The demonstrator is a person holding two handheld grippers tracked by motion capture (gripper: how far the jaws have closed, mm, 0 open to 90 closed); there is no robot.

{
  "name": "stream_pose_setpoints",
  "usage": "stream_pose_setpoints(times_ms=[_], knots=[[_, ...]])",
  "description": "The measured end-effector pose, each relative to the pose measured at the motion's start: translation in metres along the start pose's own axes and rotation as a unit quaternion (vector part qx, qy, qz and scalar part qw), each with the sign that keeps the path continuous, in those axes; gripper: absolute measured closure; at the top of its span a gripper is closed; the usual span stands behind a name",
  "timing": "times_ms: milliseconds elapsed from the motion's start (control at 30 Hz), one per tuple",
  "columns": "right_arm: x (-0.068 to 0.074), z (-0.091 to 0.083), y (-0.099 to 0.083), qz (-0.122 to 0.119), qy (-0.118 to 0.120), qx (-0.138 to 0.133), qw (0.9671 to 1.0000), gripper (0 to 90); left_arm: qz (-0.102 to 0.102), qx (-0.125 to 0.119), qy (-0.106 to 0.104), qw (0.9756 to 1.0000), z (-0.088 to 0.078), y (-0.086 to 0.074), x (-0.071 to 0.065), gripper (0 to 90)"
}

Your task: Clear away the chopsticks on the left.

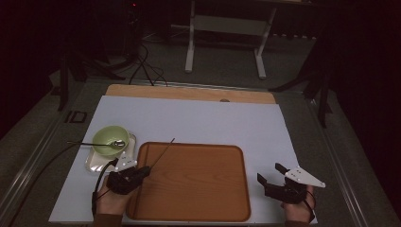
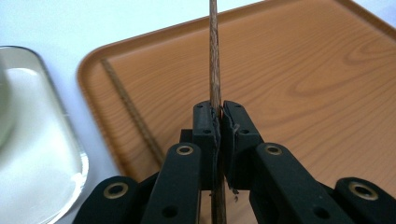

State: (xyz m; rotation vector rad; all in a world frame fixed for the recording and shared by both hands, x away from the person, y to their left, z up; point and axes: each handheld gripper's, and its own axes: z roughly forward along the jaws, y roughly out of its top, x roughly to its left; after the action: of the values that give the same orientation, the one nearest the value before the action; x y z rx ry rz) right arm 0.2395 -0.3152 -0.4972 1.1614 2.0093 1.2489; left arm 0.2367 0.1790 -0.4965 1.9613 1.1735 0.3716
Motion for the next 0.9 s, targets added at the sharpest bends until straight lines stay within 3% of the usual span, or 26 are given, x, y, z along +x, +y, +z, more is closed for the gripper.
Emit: stream_pose_setpoints(times_ms=[100,300,367,500,667,900], knots=[[0.0,0.0,0.0,0.0,0.0,0.0,1.0,16.7,-0.003,-0.001,-0.004,1.0,0.004,0.0,-0.003,84.8],[0.0,-0.001,0.0,0.001,0.0,-0.001,1.0,16.7,-0.033,0.002,0.002,0.9995,0.013,-0.007,-0.003,84.5],[0.0,-0.001,0.0,0.001,0.0,-0.002,1.0,16.7,-0.052,0.002,0.008,0.9986,0.013,-0.014,0.002,84.3],[0.0,0.0,0.0,0.0,-0.001,-0.002,1.0,16.7,-0.066,0.0,0.011,0.9978,0.012,-0.021,0.008,84.0],[0.0,0.0,0.0,0.0,-0.001,-0.001,1.0,16.7,-0.074,-0.002,0.017,0.9971,0.01,-0.026,0.012,83.9],[0.0,0.0,0.0,-0.001,-0.001,-0.001,1.0,16.7,-0.074,-0.009,0.007,0.9972,0.017,-0.021,0.006,83.9]])
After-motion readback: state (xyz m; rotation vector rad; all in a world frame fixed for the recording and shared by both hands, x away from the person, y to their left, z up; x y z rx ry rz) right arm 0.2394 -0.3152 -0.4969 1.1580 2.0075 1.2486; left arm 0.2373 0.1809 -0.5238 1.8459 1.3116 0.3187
